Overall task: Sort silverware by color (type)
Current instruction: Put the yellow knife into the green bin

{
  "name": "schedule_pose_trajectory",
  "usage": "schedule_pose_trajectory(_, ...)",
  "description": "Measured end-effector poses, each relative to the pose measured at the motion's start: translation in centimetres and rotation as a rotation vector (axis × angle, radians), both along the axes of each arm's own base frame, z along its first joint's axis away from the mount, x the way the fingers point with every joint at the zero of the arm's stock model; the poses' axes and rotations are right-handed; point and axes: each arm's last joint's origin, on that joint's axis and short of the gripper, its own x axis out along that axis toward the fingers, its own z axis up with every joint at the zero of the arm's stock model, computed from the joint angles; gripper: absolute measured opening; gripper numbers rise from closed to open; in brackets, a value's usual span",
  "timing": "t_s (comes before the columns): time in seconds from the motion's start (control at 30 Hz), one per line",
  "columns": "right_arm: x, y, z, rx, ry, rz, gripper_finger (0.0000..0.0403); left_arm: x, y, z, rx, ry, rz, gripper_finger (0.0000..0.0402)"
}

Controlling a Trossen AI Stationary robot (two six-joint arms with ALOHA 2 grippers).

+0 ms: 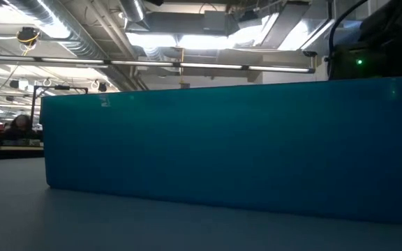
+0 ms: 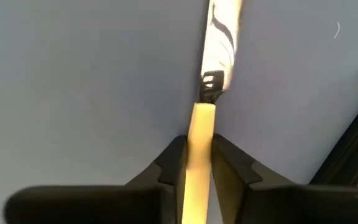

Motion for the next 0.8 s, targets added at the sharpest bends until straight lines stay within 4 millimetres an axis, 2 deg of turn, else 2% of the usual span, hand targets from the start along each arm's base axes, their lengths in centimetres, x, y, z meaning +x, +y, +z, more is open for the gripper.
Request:
schedule_pose_trajectory(0.2,-0.1,0.0,0.0,-0.007,0.007,0.001,0.0025,-1.4,0.7,1.2,0.038,-0.012,0.012,0.0105)
schedule_pose_trajectory(0.37,-0.1,0.0,0.0,-0.008,0.007,0.001,0.0024,-3.4,1.6,2.7,0.069,-0.017,0.005,0.0105)
schedule_pose_trajectory(0.67,-0.1,0.0,0.0,-0.009,0.007,0.002,0.0022,-7.9,4.1,6.6,0.091,-0.150,0.038,0.0105)
schedule_pose_trajectory(0.8,-0.1,0.0,0.0,-0.007,0.007,0.030,0.0022,-9.5,5.1,7.2,0.102,-0.202,0.028,0.0105)
